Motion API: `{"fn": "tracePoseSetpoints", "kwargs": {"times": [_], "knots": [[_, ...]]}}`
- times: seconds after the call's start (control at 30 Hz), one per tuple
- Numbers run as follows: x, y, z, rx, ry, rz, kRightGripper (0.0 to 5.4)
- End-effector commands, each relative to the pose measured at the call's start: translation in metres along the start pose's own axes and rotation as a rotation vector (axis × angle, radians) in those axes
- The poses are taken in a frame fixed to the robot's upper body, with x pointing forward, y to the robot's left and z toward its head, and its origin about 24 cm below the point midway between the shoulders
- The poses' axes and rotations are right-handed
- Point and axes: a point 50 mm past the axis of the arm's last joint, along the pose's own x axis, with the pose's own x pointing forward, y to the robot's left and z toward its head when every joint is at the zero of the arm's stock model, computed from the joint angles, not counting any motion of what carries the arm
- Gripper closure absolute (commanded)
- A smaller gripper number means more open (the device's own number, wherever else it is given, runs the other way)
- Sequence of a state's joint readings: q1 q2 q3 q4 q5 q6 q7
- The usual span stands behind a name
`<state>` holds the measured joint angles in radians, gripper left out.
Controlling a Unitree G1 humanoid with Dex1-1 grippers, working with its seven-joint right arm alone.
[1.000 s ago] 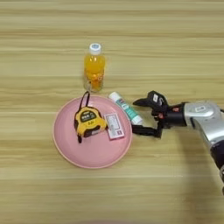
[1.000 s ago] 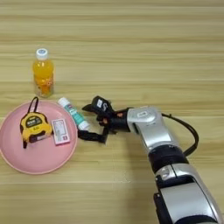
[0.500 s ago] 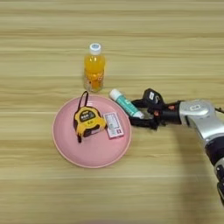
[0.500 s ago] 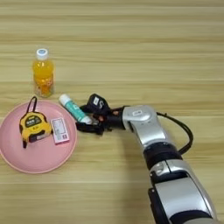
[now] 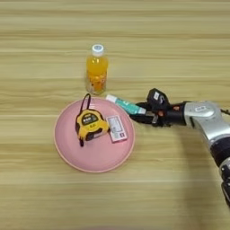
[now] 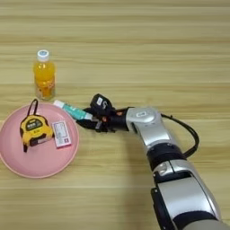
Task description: Move the objects on the table
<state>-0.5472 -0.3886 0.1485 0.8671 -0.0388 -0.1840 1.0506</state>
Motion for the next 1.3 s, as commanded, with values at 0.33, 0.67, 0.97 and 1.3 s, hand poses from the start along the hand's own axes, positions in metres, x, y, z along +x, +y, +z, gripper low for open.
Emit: {"fn": "tracePoseSetpoints", "kwargs": {"times": [0.33, 0.67, 0.97, 1.3], "knots": [[-0.026, -0.047, 0.061, -0.160, -0.115, -0.189, 3.74], [-0.042, -0.052, 0.083, -0.231, -0.181, -0.199, 3.74], [-0.063, -0.036, 0.101, -0.330, -0.232, -0.092, 3.74], [-0.067, -0.008, 0.124, -0.465, -0.284, 0.122, 3.74]]}}
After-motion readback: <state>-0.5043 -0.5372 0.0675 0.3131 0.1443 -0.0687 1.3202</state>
